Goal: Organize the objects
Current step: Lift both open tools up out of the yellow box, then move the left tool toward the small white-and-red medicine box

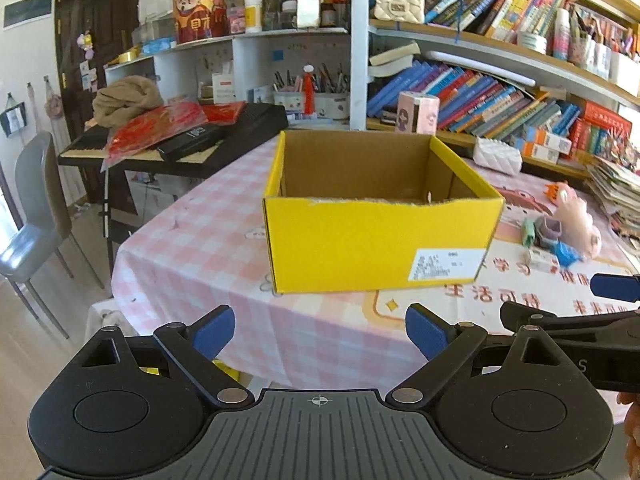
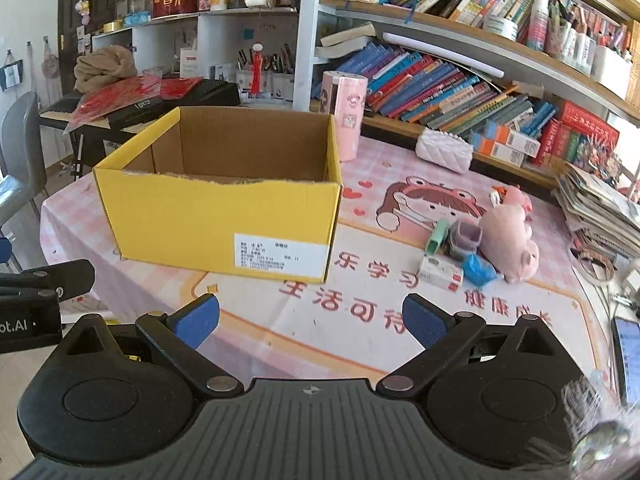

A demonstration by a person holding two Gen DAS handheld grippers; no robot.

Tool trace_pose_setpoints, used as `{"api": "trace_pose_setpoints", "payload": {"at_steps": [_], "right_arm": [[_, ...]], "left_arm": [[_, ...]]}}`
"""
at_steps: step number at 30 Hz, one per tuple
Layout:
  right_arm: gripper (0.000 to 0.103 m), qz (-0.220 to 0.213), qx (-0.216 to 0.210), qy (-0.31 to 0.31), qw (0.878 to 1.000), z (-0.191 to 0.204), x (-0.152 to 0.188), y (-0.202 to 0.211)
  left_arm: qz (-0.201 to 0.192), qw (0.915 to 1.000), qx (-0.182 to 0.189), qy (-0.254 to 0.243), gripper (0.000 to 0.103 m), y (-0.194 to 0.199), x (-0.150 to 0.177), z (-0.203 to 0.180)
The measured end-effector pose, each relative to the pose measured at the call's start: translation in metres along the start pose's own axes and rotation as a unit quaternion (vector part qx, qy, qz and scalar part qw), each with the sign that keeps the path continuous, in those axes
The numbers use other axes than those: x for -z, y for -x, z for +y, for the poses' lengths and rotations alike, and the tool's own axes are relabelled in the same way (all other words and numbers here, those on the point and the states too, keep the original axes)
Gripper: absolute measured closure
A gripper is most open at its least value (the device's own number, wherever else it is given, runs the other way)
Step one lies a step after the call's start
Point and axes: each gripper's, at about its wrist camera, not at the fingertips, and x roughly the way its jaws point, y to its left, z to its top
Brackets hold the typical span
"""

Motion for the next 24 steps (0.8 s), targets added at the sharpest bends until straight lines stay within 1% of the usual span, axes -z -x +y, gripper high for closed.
{"api": "trace_pose_setpoints", "payload": {"at_steps": [11, 15, 24], "right_arm": [[0.004, 0.014, 0.020, -0.015, 1.000, -0.008, 0.017, 0.016], [0.004, 0.016, 0.031, -0.022, 0.999, -0.016, 0.024, 0.021], [0.004, 0.028, 0.071, -0.059, 0.995, -0.047, 0.038, 0.029]], "left_arm": [[0.018, 0.9996, 0.020, -0.013, 0.009, 0.006, 0.012, -0.012], [0.020, 0.9989, 0.035, -0.024, 0.009, 0.006, 0.014, -0.022], [0.024, 0.9951, 0.077, -0.057, 0.009, 0.001, 0.013, -0.053]]}}
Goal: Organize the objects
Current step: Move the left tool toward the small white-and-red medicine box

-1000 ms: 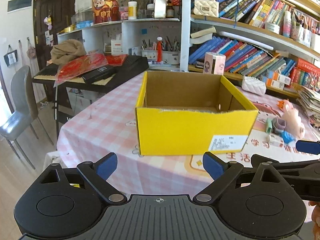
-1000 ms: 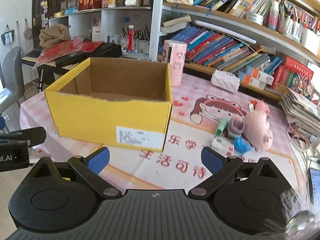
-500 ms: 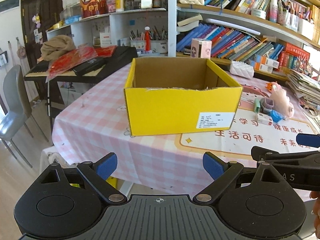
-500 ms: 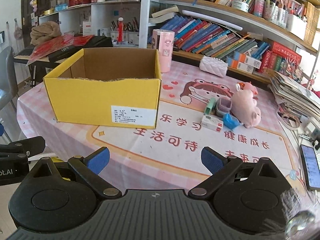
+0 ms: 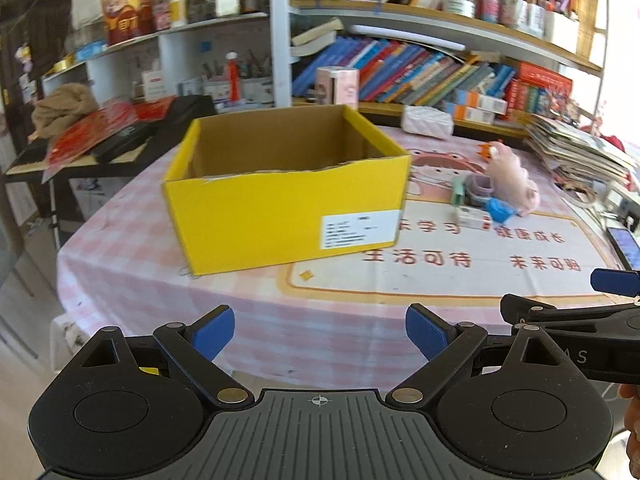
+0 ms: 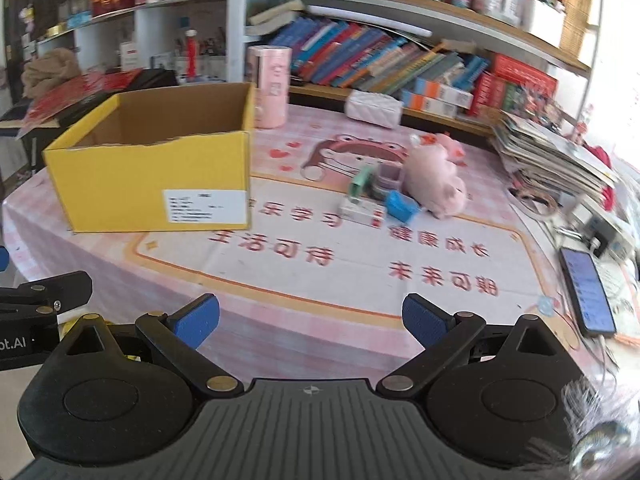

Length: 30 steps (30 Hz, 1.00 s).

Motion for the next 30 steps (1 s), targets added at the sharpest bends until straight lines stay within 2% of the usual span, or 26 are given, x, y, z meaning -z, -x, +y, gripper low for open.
{"api": "trace_pose_setpoints", "payload": {"at_steps": [6, 17, 30], "right_arm": [[0.004, 0.005, 0.028, -0.023, 0.999, -0.024, 0.003, -0.002], [0.004, 0.013, 0.062, -0.046, 0.997, -0.067, -0.007, -0.019], [0.004, 0.019, 0.055, -0.034, 0.998, -0.110, -0.046, -0.067]], "left_arm": [[0.000, 0.9993, 0.028, -0.026, 0.009, -0.010, -0.006, -0.022], [0.001, 0.9973, 0.057, -0.047, 0.009, -0.038, -0.030, -0.061], [0.000, 0.9979, 0.055, -0.034, 0.009, -0.082, -0.064, -0.097]]}}
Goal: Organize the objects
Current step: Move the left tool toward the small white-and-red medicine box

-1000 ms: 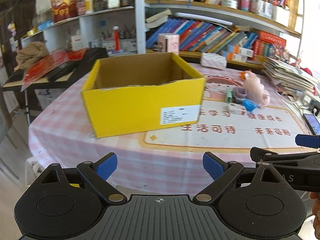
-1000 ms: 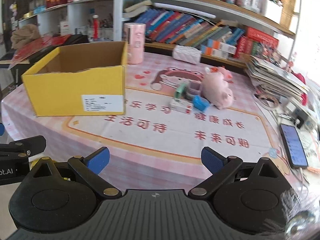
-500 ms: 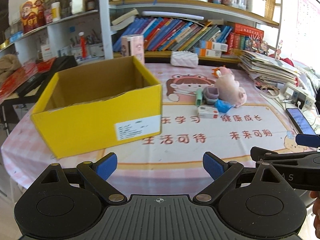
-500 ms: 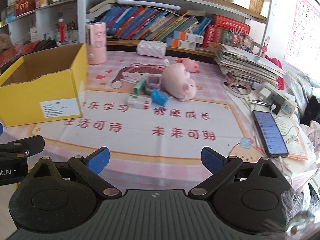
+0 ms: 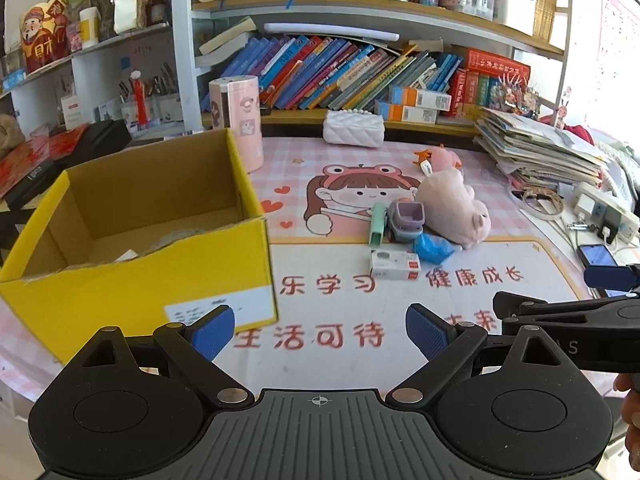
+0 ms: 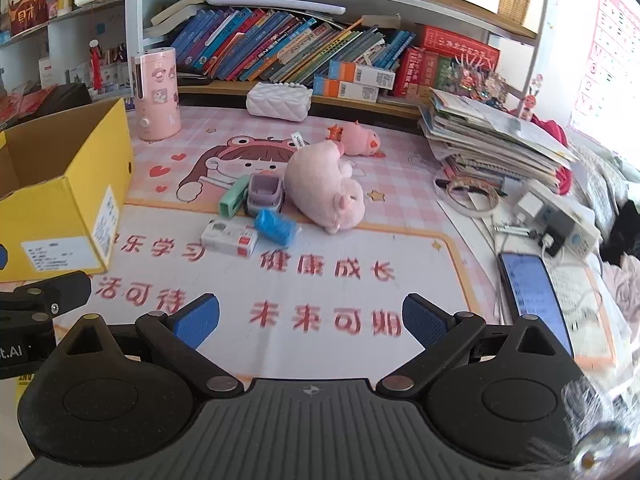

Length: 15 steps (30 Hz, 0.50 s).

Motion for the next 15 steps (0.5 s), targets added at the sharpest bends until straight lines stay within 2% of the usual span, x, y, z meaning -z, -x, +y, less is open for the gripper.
{"api": "trace_pose_setpoints", "payload": {"at_steps": [15], "right_arm": [[0.004, 0.010, -0.038, 0.012, 0.999, -0.033, -0.039, -0.059]], "left_arm": [[0.017, 0.9993, -0.028, 0.017, 0.009, -0.045, -0.028, -0.029]]}}
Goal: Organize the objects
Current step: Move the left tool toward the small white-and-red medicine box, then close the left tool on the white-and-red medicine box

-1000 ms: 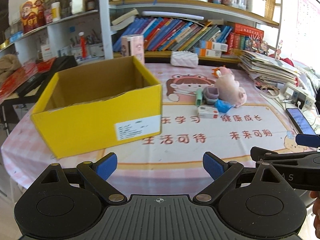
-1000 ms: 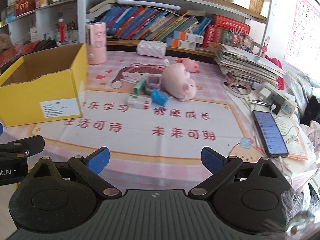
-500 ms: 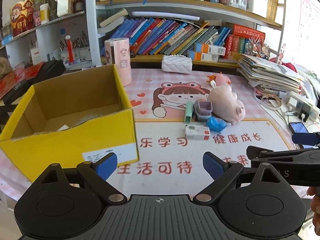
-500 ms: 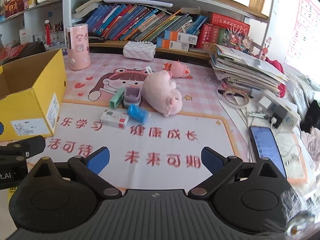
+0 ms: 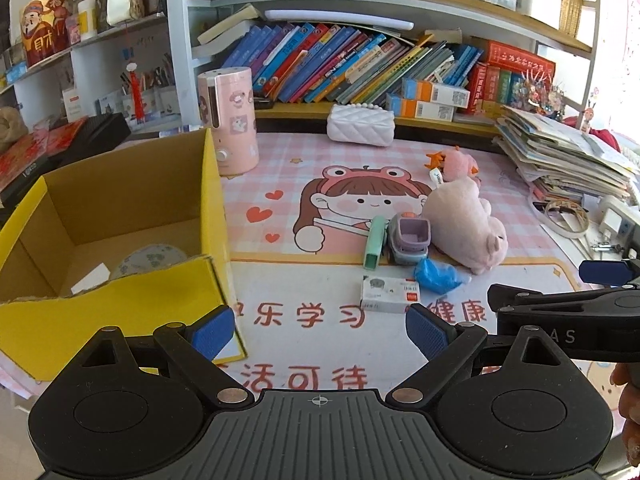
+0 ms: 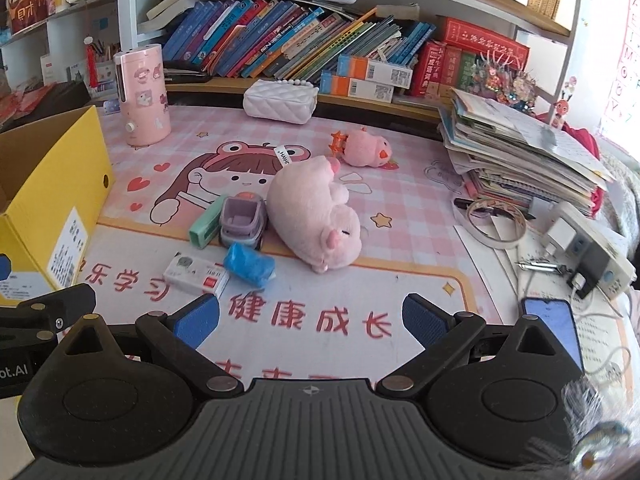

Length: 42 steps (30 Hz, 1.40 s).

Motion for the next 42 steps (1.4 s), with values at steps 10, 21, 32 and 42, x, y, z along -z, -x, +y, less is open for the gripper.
{"api": "trace_pose_setpoints", "payload": {"at_steps": [10, 21, 32, 42], "right_arm": [[0.004, 0.001, -0.023, -0.004, 1.000, -0.020, -0.013, -0.023], [0.007, -0.003, -0.044, -0.035, 0.998, -0.042, -0.022, -0.035], [0.008, 0.002, -0.067, -0.033, 0.997, -0.047, -0.026, -0.047], [0.012, 0.000, -0.059, -0.012, 0.998, -0.045, -0.040, -0.062]], "left_arm": [[0.007, 1.0000, -0.003, -0.001, 0.009, -0.017, -0.011, -0.017], [0.017, 0.9998, -0.004, -0.002, 0.009, -0.032, -0.019, -0.031], [0.038, 0.9992, 0.001, -0.008, 0.009, -0.048, -0.021, -0.040], [0.072, 0.9968, 0.008, -0.034, 0.016, -0.077, -0.023, -0.052]]}}
